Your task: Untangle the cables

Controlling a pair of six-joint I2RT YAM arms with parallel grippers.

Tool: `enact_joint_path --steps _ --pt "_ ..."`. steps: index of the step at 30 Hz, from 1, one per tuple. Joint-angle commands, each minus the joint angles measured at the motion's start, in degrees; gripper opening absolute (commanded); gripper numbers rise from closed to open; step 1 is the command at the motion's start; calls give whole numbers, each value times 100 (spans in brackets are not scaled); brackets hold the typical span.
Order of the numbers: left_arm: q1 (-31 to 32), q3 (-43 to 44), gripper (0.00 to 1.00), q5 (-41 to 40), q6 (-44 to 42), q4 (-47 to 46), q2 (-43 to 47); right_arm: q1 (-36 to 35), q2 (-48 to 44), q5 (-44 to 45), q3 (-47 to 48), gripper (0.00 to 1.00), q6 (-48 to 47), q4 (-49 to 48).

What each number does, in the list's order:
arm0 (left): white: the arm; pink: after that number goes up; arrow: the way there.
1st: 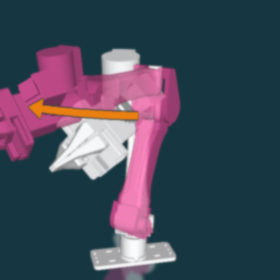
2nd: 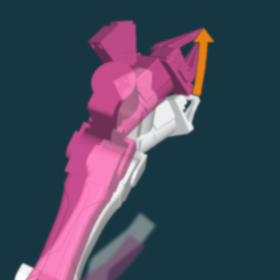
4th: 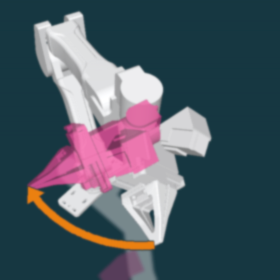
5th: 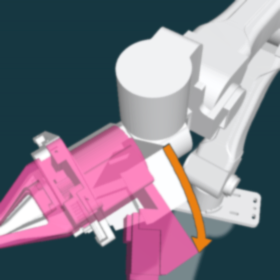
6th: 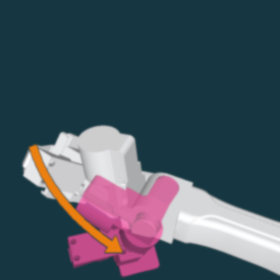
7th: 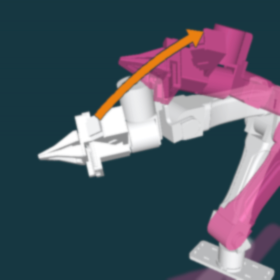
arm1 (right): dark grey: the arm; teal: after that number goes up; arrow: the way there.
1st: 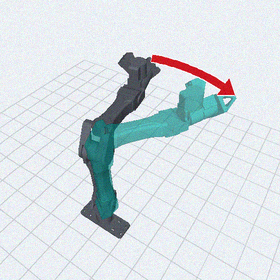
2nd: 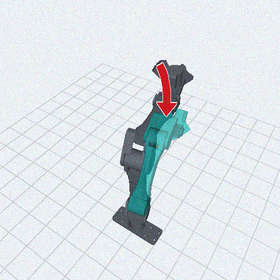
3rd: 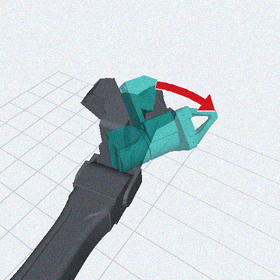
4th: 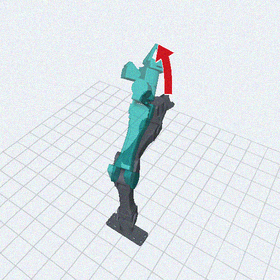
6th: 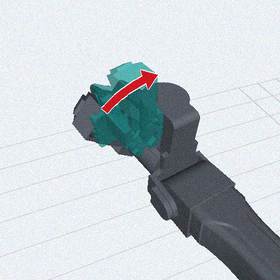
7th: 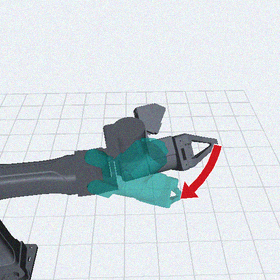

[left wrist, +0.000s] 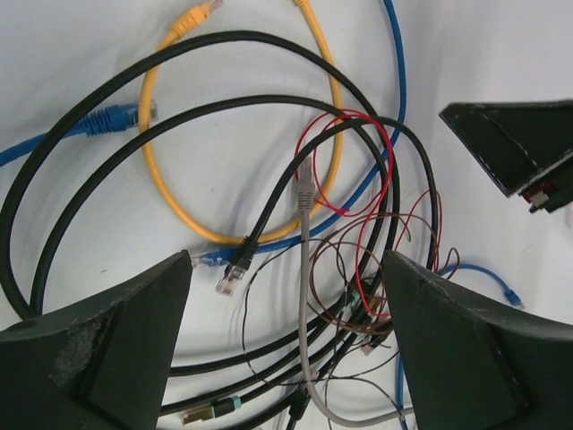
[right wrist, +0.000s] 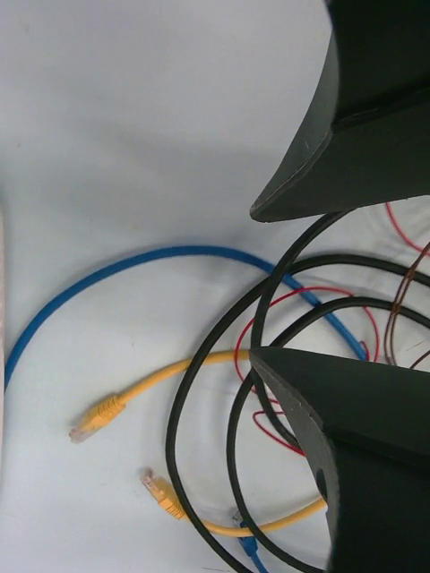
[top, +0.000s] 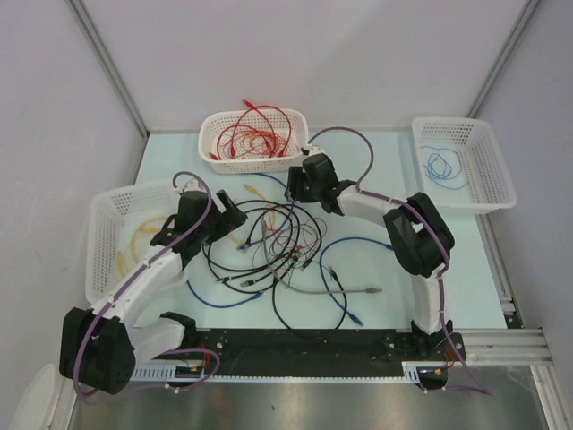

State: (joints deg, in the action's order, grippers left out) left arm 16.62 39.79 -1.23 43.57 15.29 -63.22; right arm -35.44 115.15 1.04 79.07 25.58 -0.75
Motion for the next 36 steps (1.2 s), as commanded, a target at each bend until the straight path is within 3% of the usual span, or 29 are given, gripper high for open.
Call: enact_joint_path --steps 1,11,17,24,28,32,36 --pt "60 -147 92 80 55 106 327 -147 462 107 574 63 -264 -162" --pt "113 -639 93 238 169 53 715 -314 1210 1205 1084 64 -669 286" --pt "113 -718 92 291 143 62 758 -288 1597 1320 1532 61 -783 567" --pt "113 -797 92 308 116 27 820 -349 1747 1478 1384 25 -844 708" --pt "122 -841 93 369 134 18 864 -551 1677 1872 1199 20 -1081 795" --pt "122 -903 92 352 152 44 996 -648 1563 2216 1190 0 -1214 1103" --pt "122 -964 93 343 178 88 1145 -657 932 2366 726 0 -1021 1183"
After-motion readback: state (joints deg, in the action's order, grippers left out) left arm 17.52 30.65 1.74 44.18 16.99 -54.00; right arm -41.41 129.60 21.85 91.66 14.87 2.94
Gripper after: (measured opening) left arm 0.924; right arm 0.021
